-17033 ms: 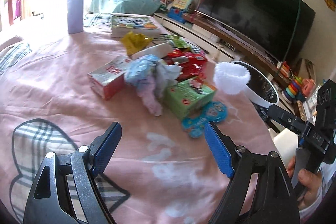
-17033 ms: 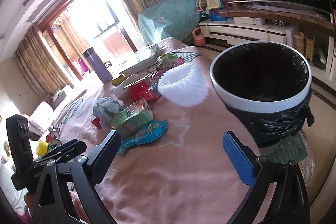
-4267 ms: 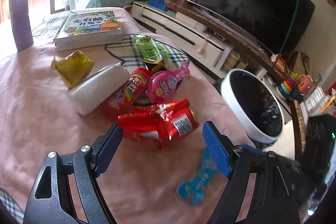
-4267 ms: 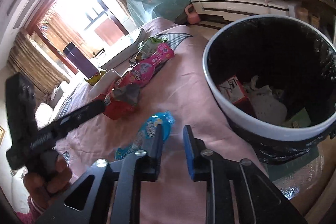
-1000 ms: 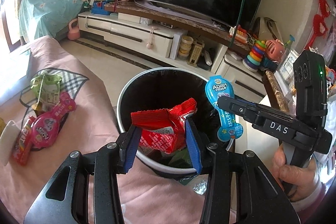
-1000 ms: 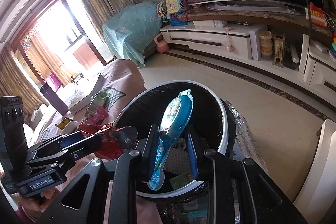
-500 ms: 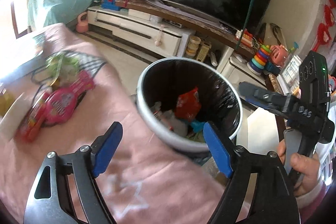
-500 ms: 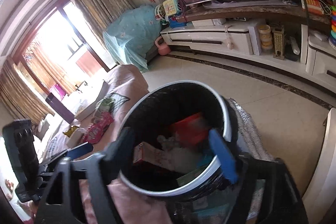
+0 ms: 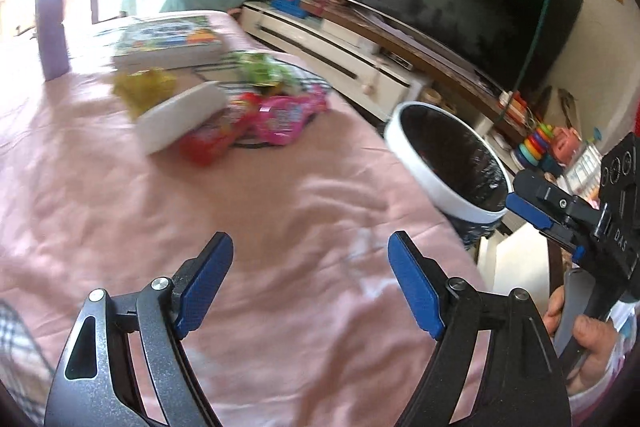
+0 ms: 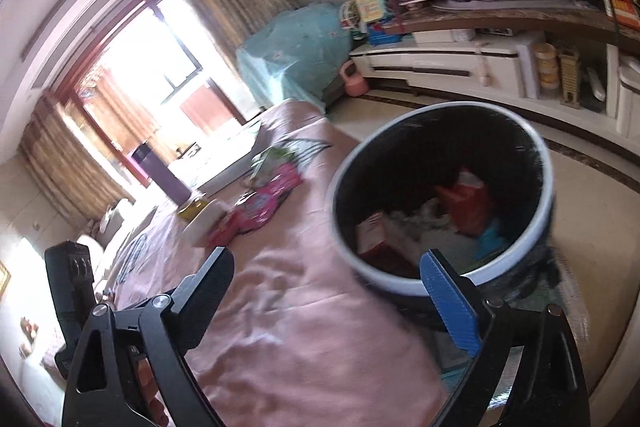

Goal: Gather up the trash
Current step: 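Move both open tools back toward the white foam block and pink candy toy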

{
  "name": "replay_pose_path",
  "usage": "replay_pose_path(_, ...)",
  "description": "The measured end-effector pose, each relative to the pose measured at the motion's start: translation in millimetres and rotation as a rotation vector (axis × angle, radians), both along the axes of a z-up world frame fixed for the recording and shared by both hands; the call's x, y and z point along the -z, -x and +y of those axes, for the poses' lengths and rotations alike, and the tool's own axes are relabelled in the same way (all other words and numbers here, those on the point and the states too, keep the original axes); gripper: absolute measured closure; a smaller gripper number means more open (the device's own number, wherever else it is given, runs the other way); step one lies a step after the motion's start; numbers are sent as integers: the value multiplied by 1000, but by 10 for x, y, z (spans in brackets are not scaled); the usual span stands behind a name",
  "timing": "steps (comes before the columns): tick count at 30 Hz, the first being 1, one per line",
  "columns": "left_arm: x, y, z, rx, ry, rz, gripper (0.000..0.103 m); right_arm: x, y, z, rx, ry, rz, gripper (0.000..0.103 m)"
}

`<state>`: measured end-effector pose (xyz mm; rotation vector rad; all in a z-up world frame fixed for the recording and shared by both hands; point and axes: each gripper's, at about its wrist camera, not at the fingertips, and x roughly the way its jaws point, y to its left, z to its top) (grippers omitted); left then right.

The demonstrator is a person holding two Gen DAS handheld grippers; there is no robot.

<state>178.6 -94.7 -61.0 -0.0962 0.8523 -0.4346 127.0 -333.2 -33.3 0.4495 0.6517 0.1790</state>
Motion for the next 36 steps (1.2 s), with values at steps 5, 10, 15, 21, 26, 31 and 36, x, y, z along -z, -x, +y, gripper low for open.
replay_pose_path(5, -1, 70, 309, -51, -14, -12, 21, 36, -25, 304, -41, 5, -13, 7)
replay_pose_path(10, 39, 63, 539, -88, -41, -17, 21, 94, -108, 592, -83, 26, 6, 7)
replay_pose_path(15, 33, 3, 693, -111, -58, -25, 21, 130, -268, 787, -120, 24, 55, 7)
replay_pose_path(21, 36, -120, 791, -112, -98, -42, 21, 144, -428, 947, -140, 26, 68, 7)
replay_pose_path(26, 9, -260, 812, -93, -131, -59, 21, 190, -568, 1023, -150, 27, 78, 8)
replay_pose_path(31, -36, -448, 752, -57, -185, -101, 21, 246, -762, 1076, -146, 20, 100, 11)
replay_pose_path(36, -11, -693, 667, -15, -222, -111, 22, 315, -995, 1036, -105, -20, 130, 24)
